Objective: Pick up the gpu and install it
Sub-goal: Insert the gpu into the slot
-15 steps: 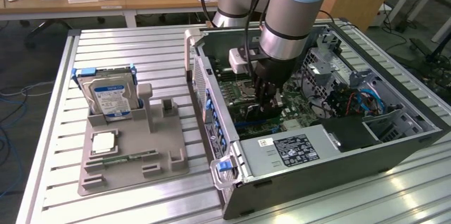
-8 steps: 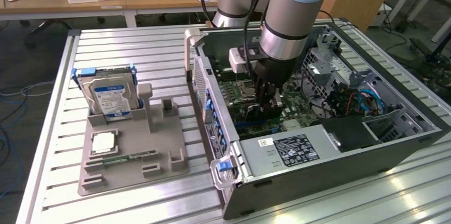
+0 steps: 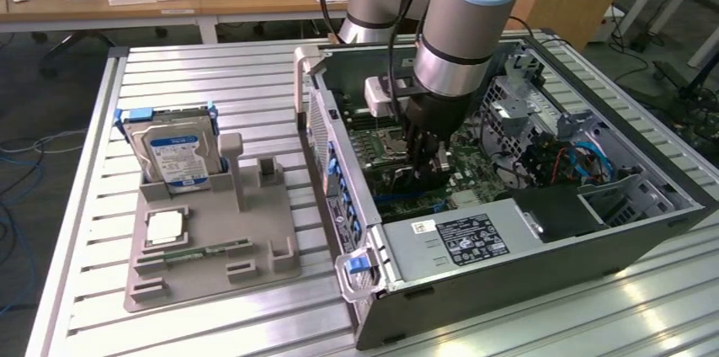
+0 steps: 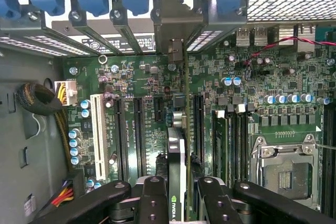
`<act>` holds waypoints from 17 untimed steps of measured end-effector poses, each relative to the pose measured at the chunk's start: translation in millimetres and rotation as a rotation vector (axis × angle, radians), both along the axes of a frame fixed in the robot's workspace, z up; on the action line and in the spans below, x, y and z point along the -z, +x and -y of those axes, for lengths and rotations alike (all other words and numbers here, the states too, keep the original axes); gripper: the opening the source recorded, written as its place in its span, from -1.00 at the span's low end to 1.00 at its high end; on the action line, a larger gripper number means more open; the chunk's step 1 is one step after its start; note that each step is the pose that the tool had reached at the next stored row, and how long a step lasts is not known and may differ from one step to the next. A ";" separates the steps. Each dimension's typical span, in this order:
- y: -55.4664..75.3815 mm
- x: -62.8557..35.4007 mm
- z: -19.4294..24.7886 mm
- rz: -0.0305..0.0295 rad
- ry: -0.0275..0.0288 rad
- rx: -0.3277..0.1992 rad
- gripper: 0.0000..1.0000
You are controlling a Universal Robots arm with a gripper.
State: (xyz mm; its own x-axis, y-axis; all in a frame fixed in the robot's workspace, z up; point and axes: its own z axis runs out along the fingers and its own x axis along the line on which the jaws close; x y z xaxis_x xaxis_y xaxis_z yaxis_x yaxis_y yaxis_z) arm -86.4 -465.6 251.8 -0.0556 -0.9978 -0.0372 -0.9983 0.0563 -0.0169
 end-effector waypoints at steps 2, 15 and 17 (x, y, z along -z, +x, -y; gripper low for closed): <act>0.0 0.0 0.0 0.0000 0.0000 0.000 -0.47; -0.9 2.6 0.1 -0.0003 -0.0006 0.000 -0.47; -0.9 3.2 0.0 -0.0002 -0.0003 0.000 -0.47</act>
